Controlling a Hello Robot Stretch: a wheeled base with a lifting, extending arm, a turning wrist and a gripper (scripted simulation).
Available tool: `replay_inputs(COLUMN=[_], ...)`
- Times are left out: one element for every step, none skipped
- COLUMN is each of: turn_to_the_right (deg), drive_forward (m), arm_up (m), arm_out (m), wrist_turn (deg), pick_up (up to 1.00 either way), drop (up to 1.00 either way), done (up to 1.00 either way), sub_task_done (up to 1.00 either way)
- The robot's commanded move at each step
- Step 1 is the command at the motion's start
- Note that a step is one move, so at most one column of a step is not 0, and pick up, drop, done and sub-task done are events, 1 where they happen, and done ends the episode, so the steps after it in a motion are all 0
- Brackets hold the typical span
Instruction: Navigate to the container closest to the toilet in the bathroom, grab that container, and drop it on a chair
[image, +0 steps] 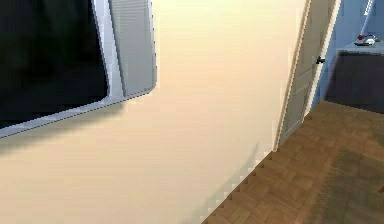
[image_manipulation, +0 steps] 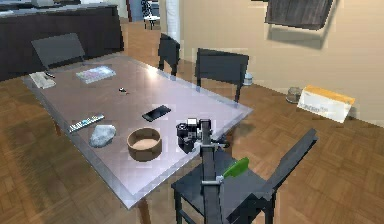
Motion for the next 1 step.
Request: replay_inputs(turn_to_the_right=[0.0], drive_forward=[0.0], arm_up=[0.1], arm_out=[0.0], wrist_turn=[0.0], pick_up=[0.0], drop=[0.0], done=[0.0], sub_task_done=[0.0])
